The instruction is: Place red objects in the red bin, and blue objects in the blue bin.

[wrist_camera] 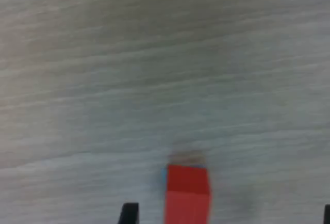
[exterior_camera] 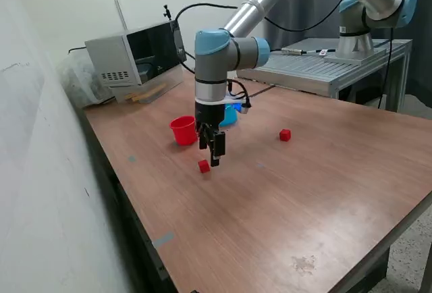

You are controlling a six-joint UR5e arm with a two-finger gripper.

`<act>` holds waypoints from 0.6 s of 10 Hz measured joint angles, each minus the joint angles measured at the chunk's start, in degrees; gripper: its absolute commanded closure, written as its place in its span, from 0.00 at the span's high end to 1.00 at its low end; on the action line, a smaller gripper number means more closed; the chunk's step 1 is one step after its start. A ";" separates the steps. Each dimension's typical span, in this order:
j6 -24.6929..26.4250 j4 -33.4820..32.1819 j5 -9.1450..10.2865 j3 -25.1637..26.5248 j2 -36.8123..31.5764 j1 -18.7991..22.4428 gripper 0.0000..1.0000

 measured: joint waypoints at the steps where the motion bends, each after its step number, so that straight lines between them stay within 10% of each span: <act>1: 0.03 -0.36 -0.19 -0.12 0.45 -0.55 1.00; 2: 0.05 -0.70 -0.28 -0.15 0.83 -0.94 1.00; 3: 0.05 -0.98 -0.32 -0.19 1.18 -1.21 0.00; 6: 0.09 -1.81 -0.23 0.02 1.59 -1.46 0.00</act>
